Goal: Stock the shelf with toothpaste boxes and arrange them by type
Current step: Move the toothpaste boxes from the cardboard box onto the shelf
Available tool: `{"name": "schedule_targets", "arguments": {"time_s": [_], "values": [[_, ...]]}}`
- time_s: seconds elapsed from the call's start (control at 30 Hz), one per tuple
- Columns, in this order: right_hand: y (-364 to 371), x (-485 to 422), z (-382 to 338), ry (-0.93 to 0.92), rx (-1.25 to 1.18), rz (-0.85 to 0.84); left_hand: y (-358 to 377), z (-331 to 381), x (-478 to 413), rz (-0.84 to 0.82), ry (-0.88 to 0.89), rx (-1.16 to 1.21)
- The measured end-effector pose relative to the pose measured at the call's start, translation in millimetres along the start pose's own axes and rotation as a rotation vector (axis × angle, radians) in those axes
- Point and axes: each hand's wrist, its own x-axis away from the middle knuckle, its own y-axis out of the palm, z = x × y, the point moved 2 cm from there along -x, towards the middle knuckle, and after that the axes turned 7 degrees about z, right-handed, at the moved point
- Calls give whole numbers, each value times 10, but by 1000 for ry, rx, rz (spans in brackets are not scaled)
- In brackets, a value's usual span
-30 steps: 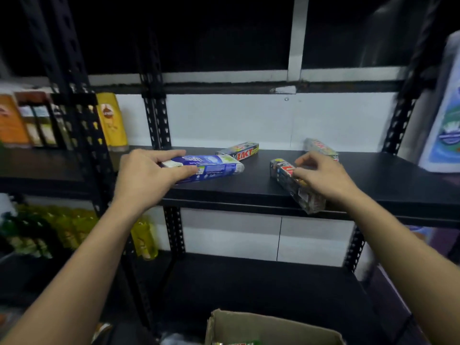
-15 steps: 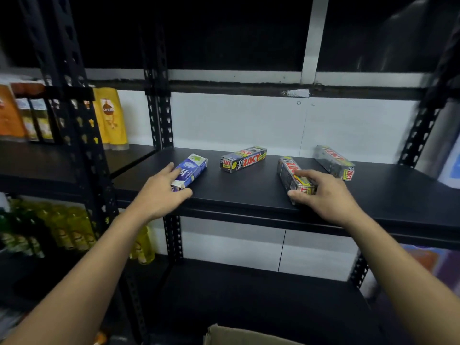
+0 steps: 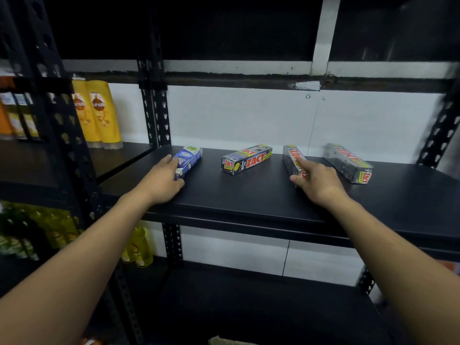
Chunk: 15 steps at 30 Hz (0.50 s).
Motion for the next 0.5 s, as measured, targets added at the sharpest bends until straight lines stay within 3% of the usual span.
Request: {"name": "schedule_targets", "arguments": {"time_s": [0.37, 0.5], "values": [[-32, -2, 61, 8, 24, -80, 124, -17, -253, 44, -85, -134], [-181, 163, 61, -21, -91, -30, 35, 103, -92, 181, -3, -300]]}}
